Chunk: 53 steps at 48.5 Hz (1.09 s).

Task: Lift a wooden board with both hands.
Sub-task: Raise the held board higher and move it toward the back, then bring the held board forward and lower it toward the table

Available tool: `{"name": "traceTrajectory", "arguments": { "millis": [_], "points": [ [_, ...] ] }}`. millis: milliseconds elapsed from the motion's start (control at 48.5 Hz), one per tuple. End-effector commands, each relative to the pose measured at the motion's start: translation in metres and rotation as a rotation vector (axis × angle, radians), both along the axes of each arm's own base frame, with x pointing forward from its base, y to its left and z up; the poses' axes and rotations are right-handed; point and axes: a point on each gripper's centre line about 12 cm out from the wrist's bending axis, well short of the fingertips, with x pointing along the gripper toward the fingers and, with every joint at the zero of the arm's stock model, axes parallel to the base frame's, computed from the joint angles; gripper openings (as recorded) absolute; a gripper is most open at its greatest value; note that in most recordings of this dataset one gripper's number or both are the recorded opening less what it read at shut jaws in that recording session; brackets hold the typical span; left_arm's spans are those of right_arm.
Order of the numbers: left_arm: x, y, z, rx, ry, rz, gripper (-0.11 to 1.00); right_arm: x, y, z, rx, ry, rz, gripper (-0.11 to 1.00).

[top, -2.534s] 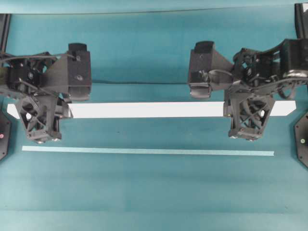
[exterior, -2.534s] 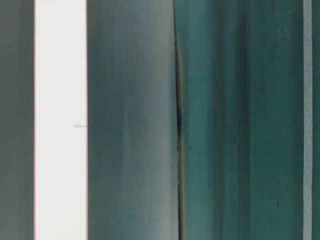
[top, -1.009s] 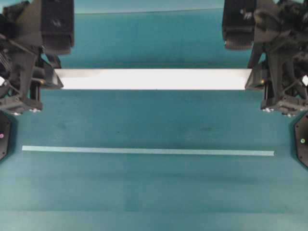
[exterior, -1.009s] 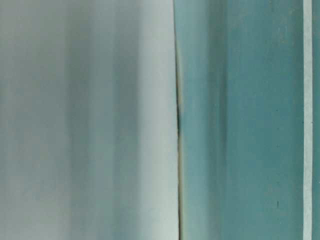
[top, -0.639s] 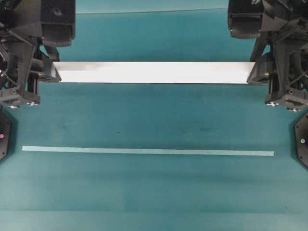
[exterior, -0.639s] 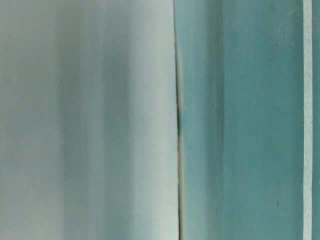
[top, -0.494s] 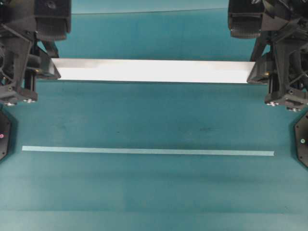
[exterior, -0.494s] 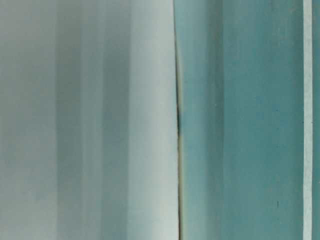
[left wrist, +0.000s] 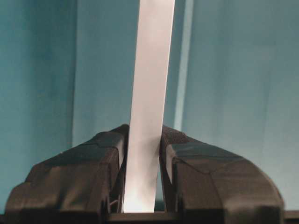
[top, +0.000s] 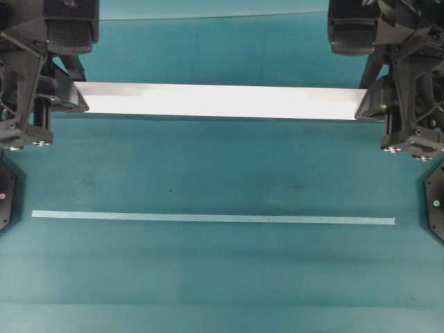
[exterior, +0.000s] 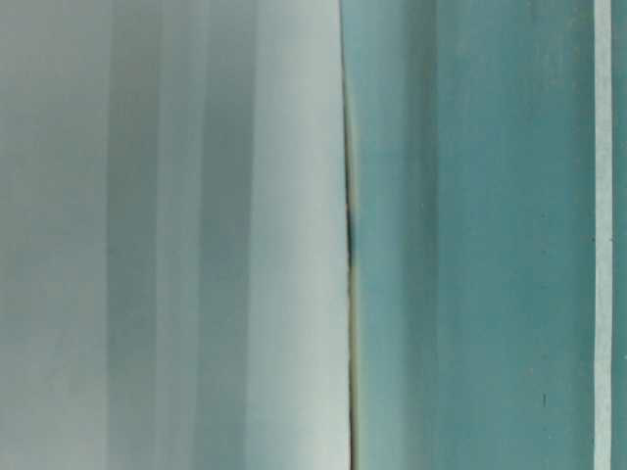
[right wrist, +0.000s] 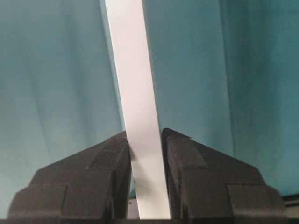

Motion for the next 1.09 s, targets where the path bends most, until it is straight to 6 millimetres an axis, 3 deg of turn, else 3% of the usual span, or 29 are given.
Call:
{"name": "traceTrajectory", "arguments": {
  "millis": [0, 185, 288, 659, 927, 1071],
  "points": [
    [0.003, -0.001, 0.013, 0.005, -0.059, -0.008, 0.17, 0.009, 0.001, 0.004, 0.006, -0.034, -0.006, 0.22],
    [0.003, -0.001, 0.01, 0.004, -0.05, -0.008, 0.17, 0.009, 0.001, 0.001, 0.006, -0.024, -0.004, 0.22],
    [0.005, -0.001, -0.002, 0.0, -0.015, -0.007, 0.17, 0.01, 0.001, -0.012, 0.006, 0.013, 0.003, 0.22],
    [0.011, 0.0, -0.073, -0.012, 0.097, -0.006, 0.17, 0.018, 0.004, -0.096, 0.016, 0.131, 0.024, 0.22],
    [0.007, -0.001, -0.136, -0.018, 0.142, -0.007, 0.17, 0.018, 0.004, -0.136, 0.015, 0.129, 0.026, 0.22],
    [0.008, -0.001, -0.157, -0.019, 0.144, -0.007, 0.17, 0.014, 0.003, -0.163, 0.015, 0.175, 0.037, 0.22]
  ]
}}
